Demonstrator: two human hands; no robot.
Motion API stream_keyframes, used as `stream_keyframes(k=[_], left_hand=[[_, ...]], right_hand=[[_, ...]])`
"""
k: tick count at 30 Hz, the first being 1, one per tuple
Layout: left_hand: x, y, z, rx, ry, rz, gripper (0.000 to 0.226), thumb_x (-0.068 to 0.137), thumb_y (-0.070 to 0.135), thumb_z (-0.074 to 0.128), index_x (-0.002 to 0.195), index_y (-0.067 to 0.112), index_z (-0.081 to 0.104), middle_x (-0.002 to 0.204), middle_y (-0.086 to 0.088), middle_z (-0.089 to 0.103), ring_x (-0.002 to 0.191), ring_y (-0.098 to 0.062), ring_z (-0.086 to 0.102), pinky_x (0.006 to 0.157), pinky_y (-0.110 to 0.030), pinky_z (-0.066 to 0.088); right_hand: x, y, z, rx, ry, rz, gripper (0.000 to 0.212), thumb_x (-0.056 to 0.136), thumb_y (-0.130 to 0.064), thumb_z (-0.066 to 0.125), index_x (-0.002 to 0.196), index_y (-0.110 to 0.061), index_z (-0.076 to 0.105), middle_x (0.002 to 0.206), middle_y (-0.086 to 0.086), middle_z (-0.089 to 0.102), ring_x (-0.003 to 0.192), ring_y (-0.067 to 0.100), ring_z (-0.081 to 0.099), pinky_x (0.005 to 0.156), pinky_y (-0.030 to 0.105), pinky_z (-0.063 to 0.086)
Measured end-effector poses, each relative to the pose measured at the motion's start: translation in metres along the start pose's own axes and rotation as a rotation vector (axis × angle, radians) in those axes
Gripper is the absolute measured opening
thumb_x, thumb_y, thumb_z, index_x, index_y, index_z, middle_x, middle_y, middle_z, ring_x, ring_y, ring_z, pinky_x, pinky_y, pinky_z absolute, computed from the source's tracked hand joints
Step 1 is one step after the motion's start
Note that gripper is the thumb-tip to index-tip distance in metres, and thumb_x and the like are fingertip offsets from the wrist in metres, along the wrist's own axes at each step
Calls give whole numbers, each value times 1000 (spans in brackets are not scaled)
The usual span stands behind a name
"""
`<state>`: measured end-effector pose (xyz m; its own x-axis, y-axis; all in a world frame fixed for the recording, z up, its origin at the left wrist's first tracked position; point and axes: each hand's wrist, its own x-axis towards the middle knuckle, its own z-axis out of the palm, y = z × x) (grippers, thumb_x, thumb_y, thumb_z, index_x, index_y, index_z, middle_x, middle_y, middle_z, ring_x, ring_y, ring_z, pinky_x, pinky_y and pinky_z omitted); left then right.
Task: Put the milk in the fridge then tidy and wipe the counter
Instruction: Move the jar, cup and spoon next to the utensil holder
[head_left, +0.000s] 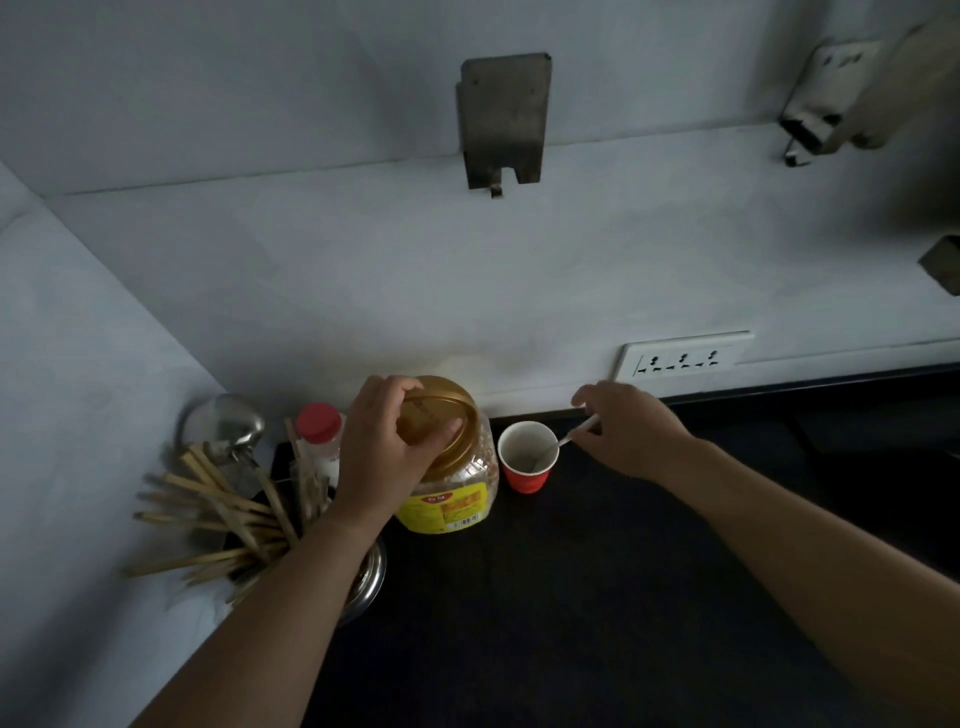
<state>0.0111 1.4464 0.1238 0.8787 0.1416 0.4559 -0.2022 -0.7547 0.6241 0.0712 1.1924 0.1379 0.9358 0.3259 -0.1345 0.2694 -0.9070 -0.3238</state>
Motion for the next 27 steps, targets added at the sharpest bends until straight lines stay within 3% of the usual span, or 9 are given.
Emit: stream_keyframes(k=[6,11,17,21,24,27], left_hand=[[1,0,-9,59,-97,18,41,72,33,75,103,19,52,90,4,45,77,-12,45,66,-18,37],[5,4,-19,64,-206,-30,41,73,30,74,109,22,53,103,-1,53,95,-18,53,81,-34,47],[-4,19,-36,49,-128,-11,60,76,18,72,129,18,45,126,-4,47,116,-17,45,96,-30,38],[-11,35,-46,50,-106,19,53,79,22,69,128,17,47,125,-2,49,116,-12,45,95,-17,32],[-18,47,-52,-8,-123,0,44,82,29,65,123,21,51,122,2,51,113,-12,48,92,-24,39],[-23,54,-58,-52,-146,-60,41,84,36,60,123,24,52,120,5,54,109,-8,50,85,-18,39]], right_hand=[[2,-3,22,129,-32,113,27,88,-22,55,114,-15,57,110,9,63,97,25,58,83,38,50],[2,-8,27,146,-116,124,18,91,-13,49,97,-8,65,98,11,65,84,21,60,77,37,53],[-23,-6,-11,245,133,96,23,93,-17,44,97,-11,65,97,3,64,82,15,55,70,25,41],[-63,-2,-34,345,282,6,17,92,-20,50,98,-16,65,81,-7,64,70,5,55,60,17,37],[-93,-8,-44,475,339,-51,13,91,-19,52,95,-24,65,75,-12,61,65,0,57,54,10,41],[-115,-22,-50,599,349,-117,17,90,-14,55,94,-27,65,73,-9,63,64,0,58,55,11,45]])
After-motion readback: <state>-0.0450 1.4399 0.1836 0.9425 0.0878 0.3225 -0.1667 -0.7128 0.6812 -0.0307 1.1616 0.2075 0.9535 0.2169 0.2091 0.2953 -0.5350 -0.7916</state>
